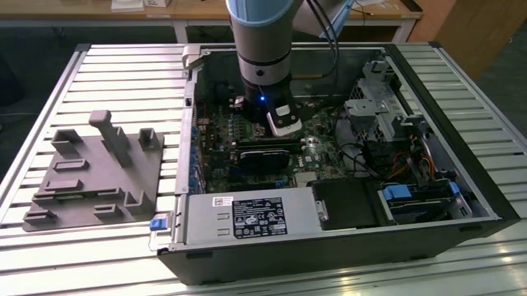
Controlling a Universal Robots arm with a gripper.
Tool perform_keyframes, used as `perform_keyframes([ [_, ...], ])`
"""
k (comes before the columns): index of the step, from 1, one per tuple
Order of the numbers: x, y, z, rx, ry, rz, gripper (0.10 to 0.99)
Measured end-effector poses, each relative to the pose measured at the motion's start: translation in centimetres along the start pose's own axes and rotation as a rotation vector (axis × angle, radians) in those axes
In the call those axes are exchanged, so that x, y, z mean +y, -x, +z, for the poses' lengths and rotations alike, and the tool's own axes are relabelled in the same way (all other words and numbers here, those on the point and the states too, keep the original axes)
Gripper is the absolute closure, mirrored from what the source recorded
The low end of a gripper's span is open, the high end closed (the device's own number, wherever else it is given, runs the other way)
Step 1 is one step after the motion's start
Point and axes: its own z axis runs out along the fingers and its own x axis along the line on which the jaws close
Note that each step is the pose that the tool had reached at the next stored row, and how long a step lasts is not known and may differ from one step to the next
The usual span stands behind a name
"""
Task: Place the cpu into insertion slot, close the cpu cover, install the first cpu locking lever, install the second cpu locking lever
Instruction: 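Install the second cpu locking lever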
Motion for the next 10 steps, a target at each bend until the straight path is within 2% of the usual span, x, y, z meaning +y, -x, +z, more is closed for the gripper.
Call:
perform_keyframes([
  [2, -0.23, -0.06, 0.06, 0.0024, 0.009, 0.001, 0.98],
  [7, -0.71, -0.29, 0.17, 0.0119, 0.044, 0.006, 0.98],
  [10, -1.03, -0.35, 0.28, 0.016, 0.058, 0.007, 0.98],
])
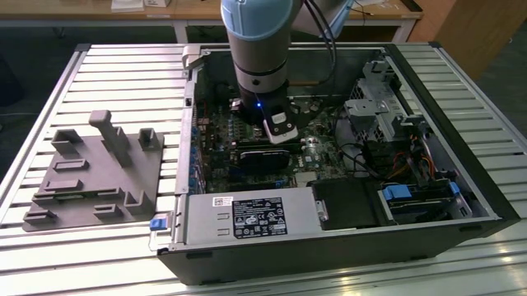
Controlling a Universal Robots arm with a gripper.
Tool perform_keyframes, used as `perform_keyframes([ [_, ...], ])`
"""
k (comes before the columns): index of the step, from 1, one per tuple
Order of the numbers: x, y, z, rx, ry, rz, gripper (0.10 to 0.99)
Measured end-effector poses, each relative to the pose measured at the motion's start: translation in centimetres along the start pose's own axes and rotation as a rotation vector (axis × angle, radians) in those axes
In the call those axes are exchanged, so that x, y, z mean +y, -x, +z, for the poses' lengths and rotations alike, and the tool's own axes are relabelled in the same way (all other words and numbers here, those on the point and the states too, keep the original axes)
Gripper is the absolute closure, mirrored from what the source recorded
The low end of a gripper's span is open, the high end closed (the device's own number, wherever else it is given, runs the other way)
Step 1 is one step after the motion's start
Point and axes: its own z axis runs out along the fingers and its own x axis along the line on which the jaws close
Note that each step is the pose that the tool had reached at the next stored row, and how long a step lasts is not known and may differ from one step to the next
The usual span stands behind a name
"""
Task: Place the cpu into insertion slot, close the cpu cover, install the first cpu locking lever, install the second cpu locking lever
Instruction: 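Install the second cpu locking lever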
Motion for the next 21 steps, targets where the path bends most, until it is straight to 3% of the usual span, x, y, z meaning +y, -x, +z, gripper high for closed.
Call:
perform_keyframes([
  [12, -1.18, -0.47, 0.4, 0.0156, 0.057, 0.007, 0.98],
  [21, -1.67, -1.19, 1.27, 0.0184, 0.067, 0.009, 0.98],
])
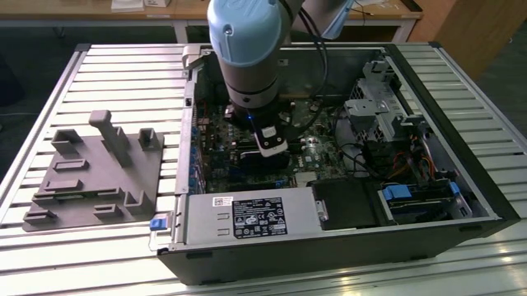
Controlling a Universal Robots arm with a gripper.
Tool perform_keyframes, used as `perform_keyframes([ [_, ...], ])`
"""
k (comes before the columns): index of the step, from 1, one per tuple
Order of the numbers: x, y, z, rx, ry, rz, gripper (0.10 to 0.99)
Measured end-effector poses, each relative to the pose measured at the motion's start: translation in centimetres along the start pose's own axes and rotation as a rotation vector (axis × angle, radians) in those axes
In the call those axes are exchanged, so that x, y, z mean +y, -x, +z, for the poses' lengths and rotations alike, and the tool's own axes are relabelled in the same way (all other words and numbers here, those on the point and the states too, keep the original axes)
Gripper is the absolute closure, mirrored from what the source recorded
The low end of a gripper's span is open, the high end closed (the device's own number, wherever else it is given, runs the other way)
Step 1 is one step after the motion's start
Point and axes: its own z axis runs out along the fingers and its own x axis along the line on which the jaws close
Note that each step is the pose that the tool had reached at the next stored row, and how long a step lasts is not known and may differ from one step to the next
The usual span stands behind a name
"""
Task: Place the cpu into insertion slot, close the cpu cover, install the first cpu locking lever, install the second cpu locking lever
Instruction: 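Install the second cpu locking lever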
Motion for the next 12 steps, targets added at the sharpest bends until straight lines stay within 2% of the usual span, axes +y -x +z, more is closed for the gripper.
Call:
perform_keyframes([
  [4, -0.22, -0.37, 0.32, 0.0012, 0.004, 0.001, 0.98],
  [12, -0.49, -0.8, 0.77, 0.0059, 0.022, 0.003, 0.98],
])
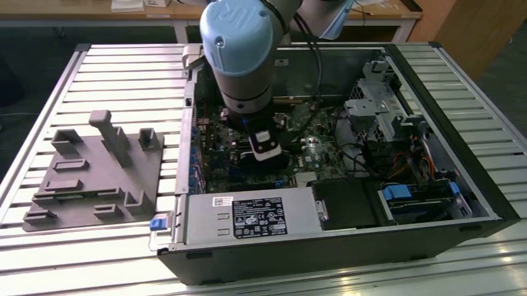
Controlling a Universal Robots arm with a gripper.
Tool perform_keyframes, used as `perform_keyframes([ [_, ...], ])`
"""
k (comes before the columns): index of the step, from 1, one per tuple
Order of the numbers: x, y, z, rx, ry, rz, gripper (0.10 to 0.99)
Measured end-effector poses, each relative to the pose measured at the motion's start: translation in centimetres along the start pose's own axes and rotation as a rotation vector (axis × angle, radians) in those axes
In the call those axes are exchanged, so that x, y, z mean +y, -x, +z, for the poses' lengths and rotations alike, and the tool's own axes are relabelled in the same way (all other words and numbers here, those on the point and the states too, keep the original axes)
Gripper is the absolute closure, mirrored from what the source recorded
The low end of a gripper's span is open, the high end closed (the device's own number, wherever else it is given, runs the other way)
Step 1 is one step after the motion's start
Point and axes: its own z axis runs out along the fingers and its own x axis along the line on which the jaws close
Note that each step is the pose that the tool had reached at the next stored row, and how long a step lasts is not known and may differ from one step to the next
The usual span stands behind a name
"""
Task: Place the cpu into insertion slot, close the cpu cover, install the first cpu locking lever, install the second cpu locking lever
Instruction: 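Install the second cpu locking lever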
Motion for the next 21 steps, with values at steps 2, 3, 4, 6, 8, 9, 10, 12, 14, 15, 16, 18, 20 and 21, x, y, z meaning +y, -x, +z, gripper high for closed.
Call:
perform_keyframes([
  [2, -0.05, -0.08, 0.1, 0.0007, 0.002, 0.0, 0.98],
  [3, -0.05, -0.12, 0.14, 0.0009, 0.003, 0.0, 0.98],
  [4, -0.04, -0.17, 0.17, 0.0011, 0.004, 0.001, 0.98],
  [6, 0.0, -0.25, 0.24, 0.0015, 0.005, 0.001, 0.98],
  [8, 0.06, -0.3, 0.33, 0.0019, 0.007, 0.001, 0.98],
  [9, 0.09, -0.33, 0.37, 0.002, 0.007, 0.001, 0.98],
  [10, 0.12, -0.37, 0.4, 0.0022, 0.008, 0.001, 0.98],
  [12, 0.17, -0.44, 0.47, 0.0025, 0.009, 0.001, 0.98],
  [14, 0.22, -0.52, 0.55, 0.0027, 0.01, 0.001, 0.98],
  [15, 0.22, -0.57, 0.59, 0.0027, 0.01, 0.001, 0.98],
  [16, 0.22, -0.62, 0.64, 0.0027, 0.01, 0.001, 0.98],
  [18, 0.19, -0.71, 0.74, 0.0028, 0.01, 0.001, 0.98],
  [20, 0.16, -0.75, 0.8, 0.0028, 0.01, 0.001, 0.98],
  [21, 0.16, -0.75, 0.8, 0.0029, 0.01, 0.001, 0.98],
])
